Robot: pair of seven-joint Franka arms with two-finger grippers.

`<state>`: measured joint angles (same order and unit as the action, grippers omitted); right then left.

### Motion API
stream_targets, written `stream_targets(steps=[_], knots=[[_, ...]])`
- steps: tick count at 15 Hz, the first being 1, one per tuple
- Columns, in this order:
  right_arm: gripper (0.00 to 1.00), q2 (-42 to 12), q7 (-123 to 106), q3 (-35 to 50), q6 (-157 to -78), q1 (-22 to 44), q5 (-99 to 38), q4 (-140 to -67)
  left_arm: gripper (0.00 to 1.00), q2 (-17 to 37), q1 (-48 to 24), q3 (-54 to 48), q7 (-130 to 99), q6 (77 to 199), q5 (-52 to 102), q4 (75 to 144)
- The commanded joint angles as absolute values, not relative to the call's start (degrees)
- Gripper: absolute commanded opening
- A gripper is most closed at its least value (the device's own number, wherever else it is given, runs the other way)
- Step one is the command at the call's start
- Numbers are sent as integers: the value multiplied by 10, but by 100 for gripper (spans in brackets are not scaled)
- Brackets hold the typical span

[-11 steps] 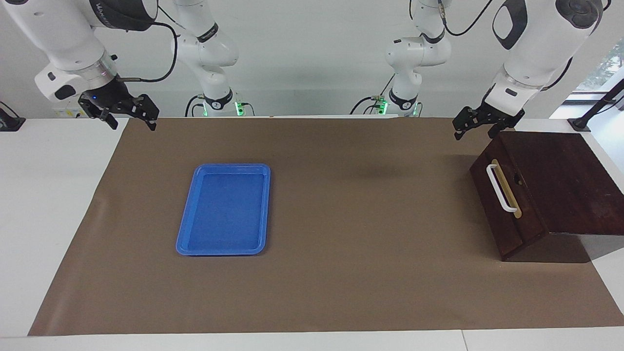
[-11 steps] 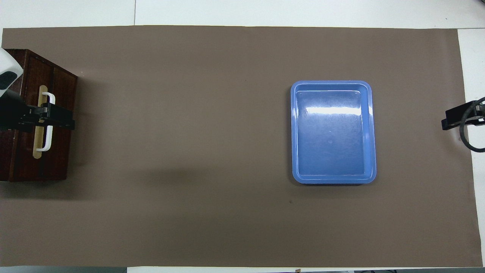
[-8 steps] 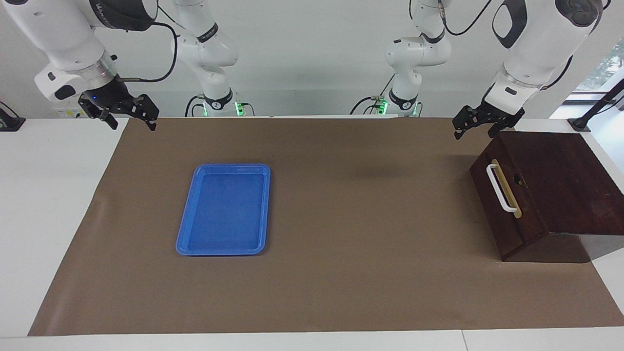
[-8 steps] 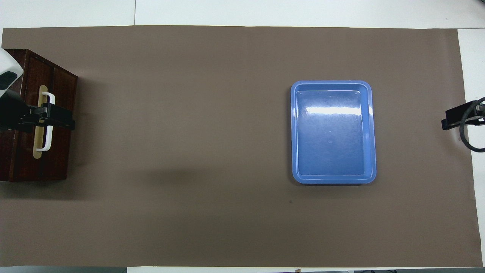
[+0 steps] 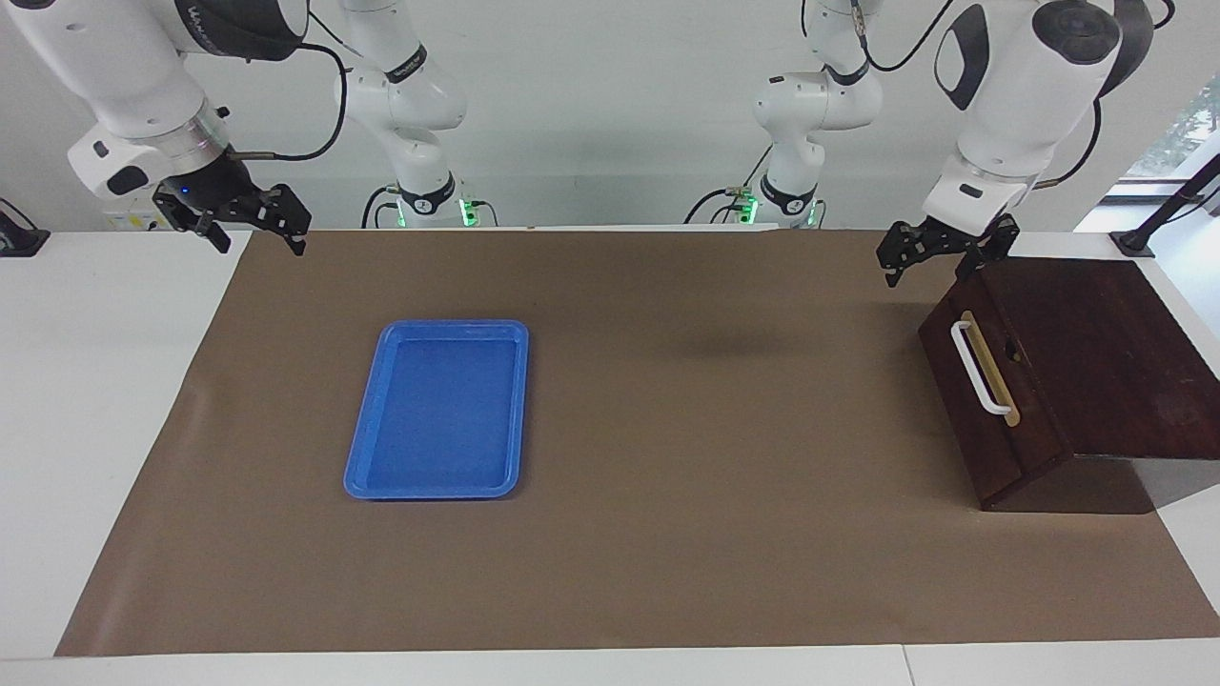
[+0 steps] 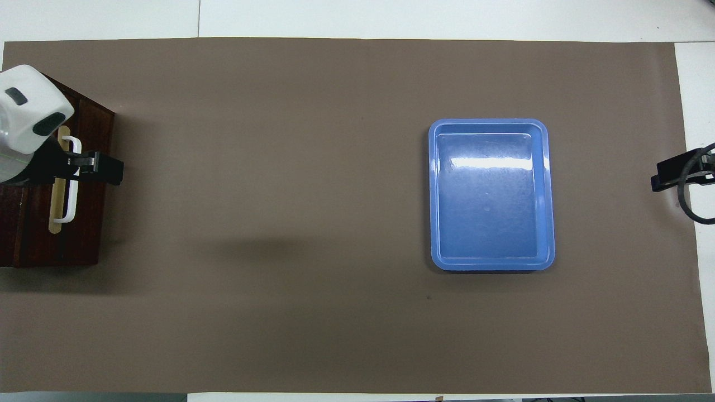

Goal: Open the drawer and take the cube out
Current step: 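Pull the drawer handle away from the box with the left gripper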

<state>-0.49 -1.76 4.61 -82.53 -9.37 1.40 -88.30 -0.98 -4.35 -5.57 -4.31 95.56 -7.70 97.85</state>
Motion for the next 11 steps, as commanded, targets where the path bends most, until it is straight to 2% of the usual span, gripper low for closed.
stream_targets(steps=[1, 5, 9, 11], knots=[[100, 0, -18, 51, -833, -105, 8, -886, 100, -4, -54, -52, -43, 1011, -140, 1024], [100, 0, -18, 51, -833, -105, 8, -886, 100, 20, -54, -52, -52, 1101, -241, 1097], [100, 0, -18, 51, -833, -104, 9, -886, 100, 63, -33, -50, -54, 1159, -297, 1099], [100, 0, -18, 51, -833, -105, 8, -886, 100, 67, -12, -50, -54, 1187, -301, 1109]])
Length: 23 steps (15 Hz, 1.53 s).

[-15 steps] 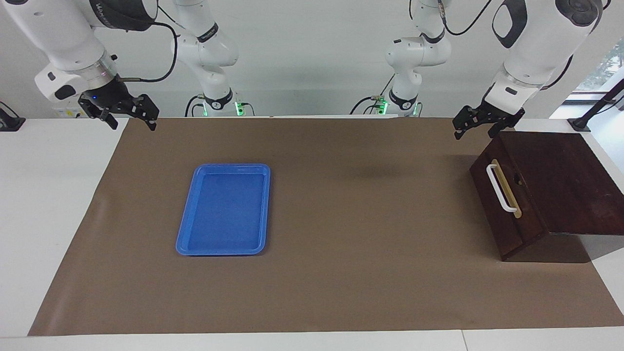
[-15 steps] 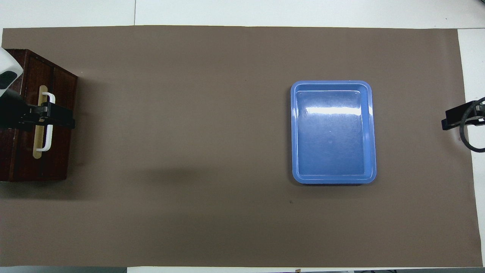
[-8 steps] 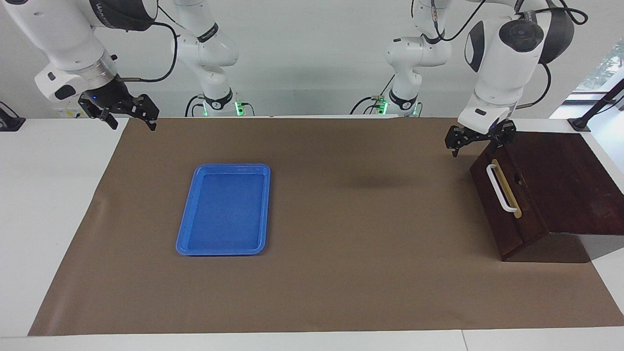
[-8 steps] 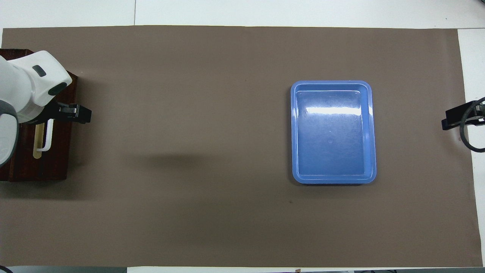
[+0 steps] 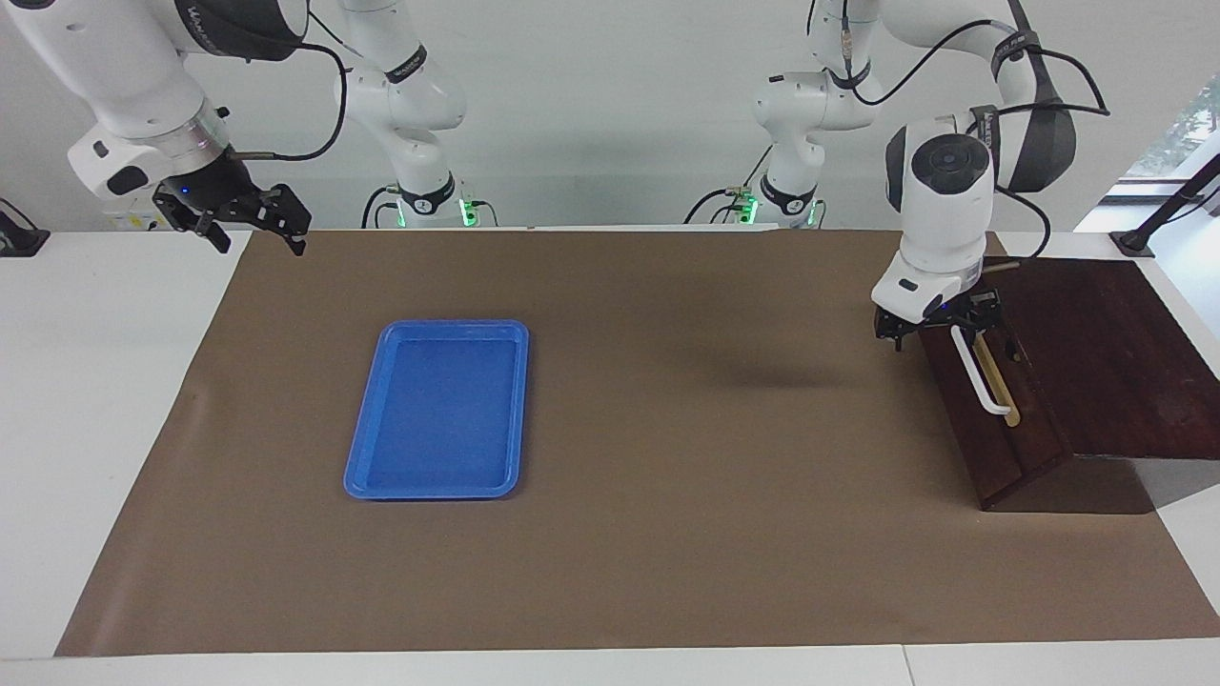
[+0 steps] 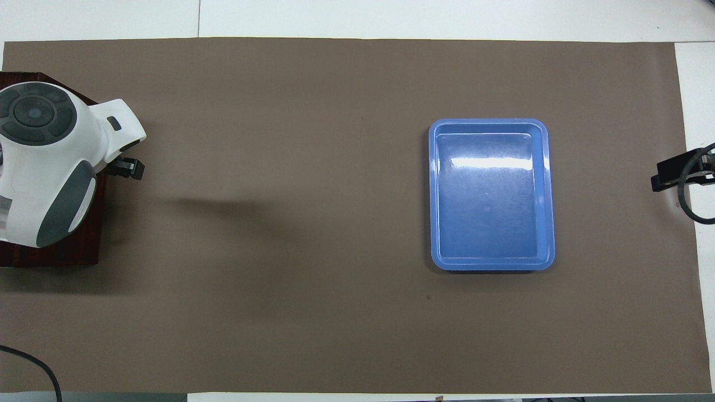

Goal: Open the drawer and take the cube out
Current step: 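Pull the drawer handle away from the box with the left gripper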

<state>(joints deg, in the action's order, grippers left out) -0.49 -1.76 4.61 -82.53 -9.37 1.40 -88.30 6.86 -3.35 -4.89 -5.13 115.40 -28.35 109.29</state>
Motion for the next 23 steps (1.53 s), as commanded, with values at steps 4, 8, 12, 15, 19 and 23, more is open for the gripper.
stream_targets(steps=[4, 8, 12, 15, 19, 23], knots=[[100, 0, -17, 51, -833, -105, 8, -887, 100, 78, 5, -49, -55, 1220, -316, 1126], [100, 0, -17, 51, -832, -104, 8, -886, 100, 75, 7, -49, -61, 1228, -321, 1146], [100, 1, -11, 51, -831, -103, 8, -887, 100, 74, 4, -51, -90, 1249, -321, 1173], [100, 1, -11, 51, -830, -104, 8, -888, 100, 77, -1, -52, -105, 1265, -321, 1184], [100, 1, -11, 51, -830, -104, 8, -889, 100, 76, -31, -53, -113, 1254, -320, 1183], [100, 1, -11, 51, -831, -104, 8, -889, 100, 76, -83, -54, -119, 1210, -315, 1171]])
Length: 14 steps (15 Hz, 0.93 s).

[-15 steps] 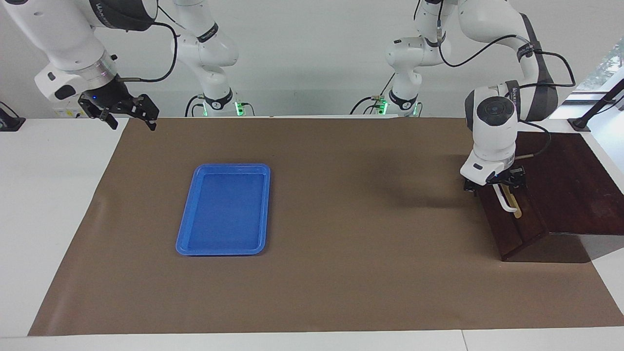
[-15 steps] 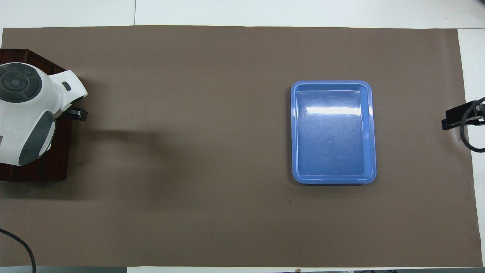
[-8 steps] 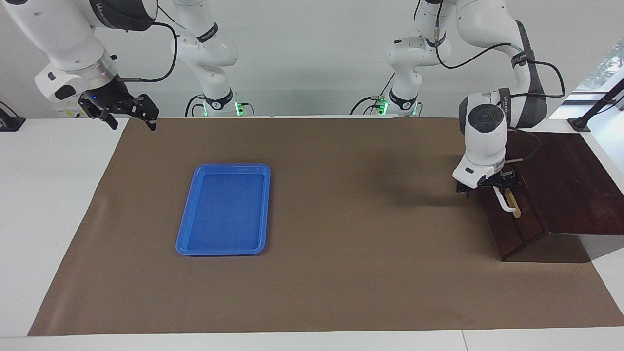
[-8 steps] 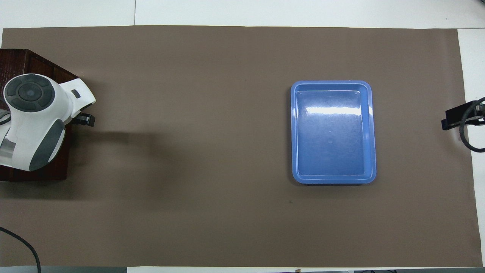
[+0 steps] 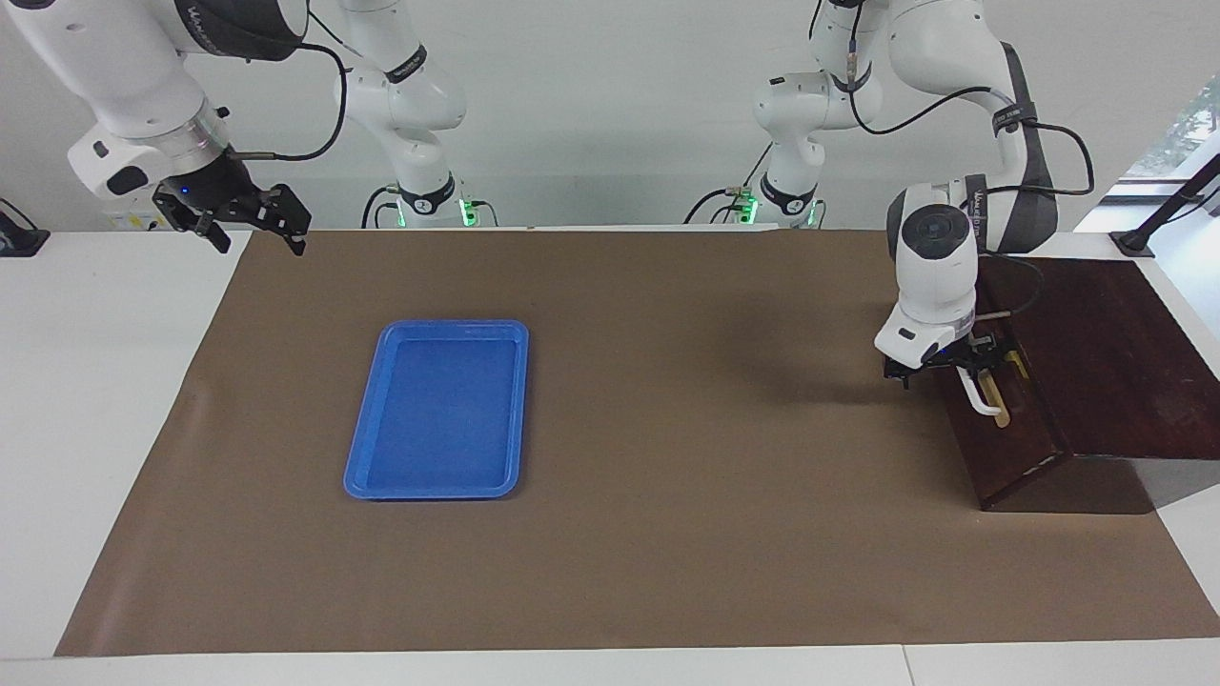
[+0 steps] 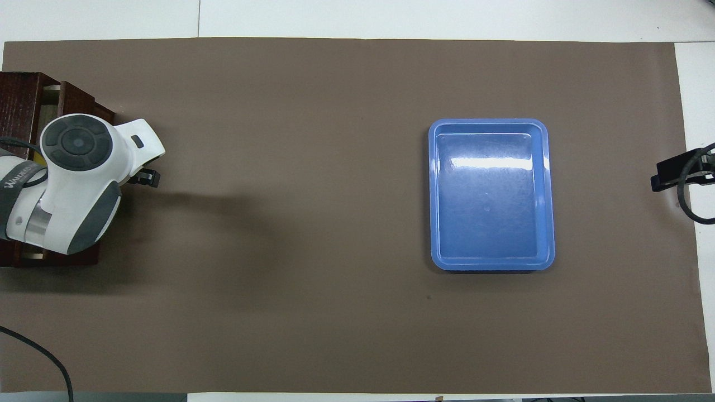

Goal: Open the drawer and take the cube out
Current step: 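Pull the drawer handle away from the box with the left gripper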

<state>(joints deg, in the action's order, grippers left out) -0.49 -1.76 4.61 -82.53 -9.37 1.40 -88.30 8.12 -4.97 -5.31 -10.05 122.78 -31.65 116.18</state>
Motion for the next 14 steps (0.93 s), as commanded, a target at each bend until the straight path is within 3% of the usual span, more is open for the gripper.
stream_targets(steps=[1, 11, 14], knots=[[100, 1, -12, 51, -832, -104, 8, -889, 100, 76, -96, -54, -125, 1200, -315, 1165], [100, 1, -14, 50, -833, -105, 8, -889, 100, 70, -135, -54, -122, 1159, -272, 1142], [100, 1, -13, 49, -833, -105, 8, -889, 100, 77, -139, -54, -113, 1084, -216, 1065]])
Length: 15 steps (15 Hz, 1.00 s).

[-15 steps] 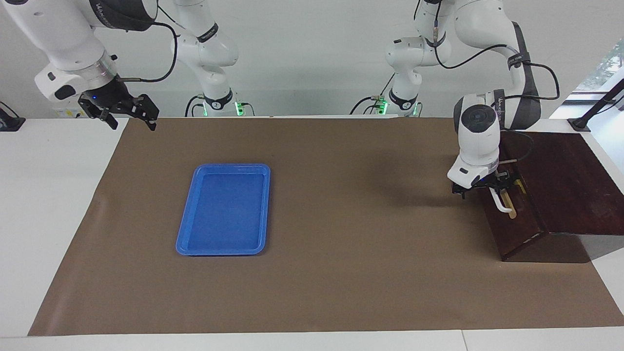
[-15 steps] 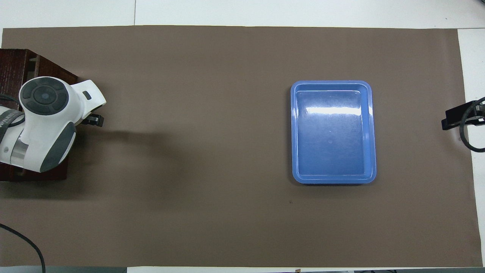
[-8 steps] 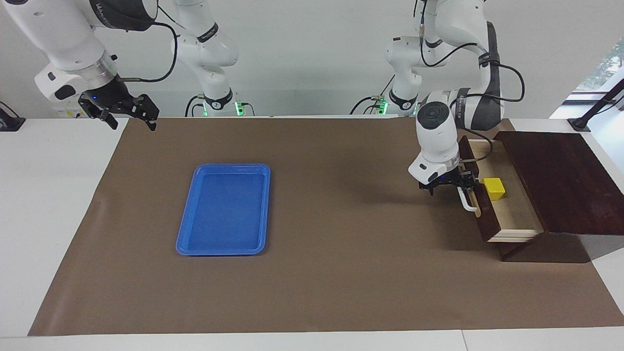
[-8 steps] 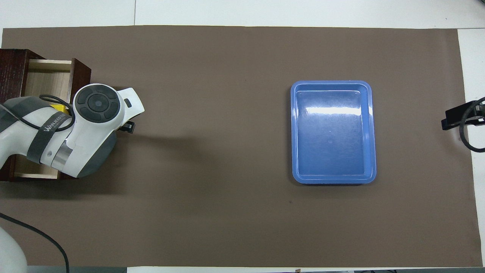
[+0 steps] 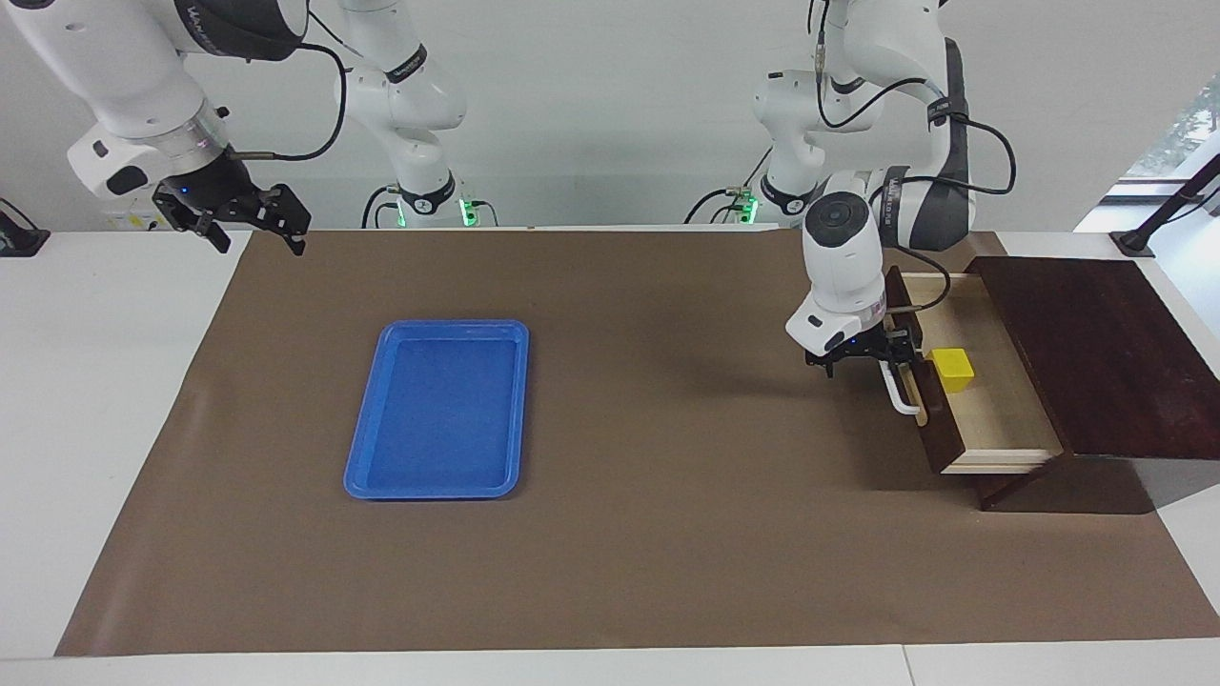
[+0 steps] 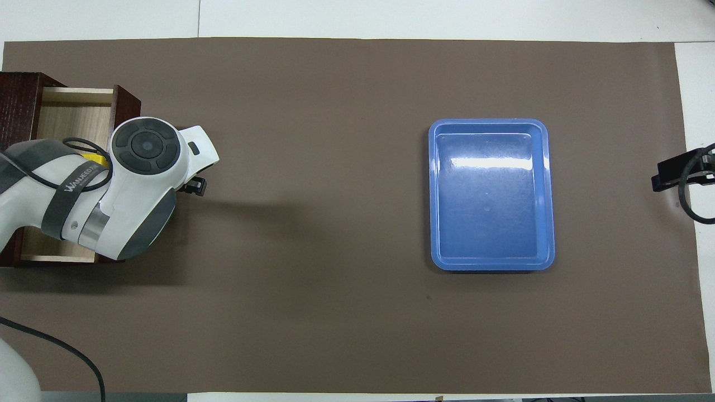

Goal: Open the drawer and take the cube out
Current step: 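Pull the drawer handle away from the box with the left gripper, then release the handle and lower the left gripper onto the yellow cube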

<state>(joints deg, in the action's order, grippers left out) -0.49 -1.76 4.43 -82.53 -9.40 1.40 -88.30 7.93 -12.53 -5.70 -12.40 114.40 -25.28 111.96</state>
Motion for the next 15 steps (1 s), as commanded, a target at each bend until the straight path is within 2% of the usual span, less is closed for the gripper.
stream_targets(steps=[1, 3, 5, 11, 15], knots=[[100, 1, -12, 49, -834, -105, 8, -889, 100, 75, -139, -54, -113, 1061, -190, 1037], [100, 1, -12, 49, -833, -105, 8, -889, 100, 67, -133, -47, -119, 1019, -119, 984], [100, 1, -13, 49, -834, -105, 8, -889, 100, 51, -96, -46, -137, 1002, -65, 966], [100, 1, -13, 48, -833, -109, 7, -889, 100, 43, -10, -46, -329, 1026, -47, 974], [100, 1, -15, 48, -834, -110, 7, -889, 100, 44, 42, -46, -527, 1087, -20, 1003]])
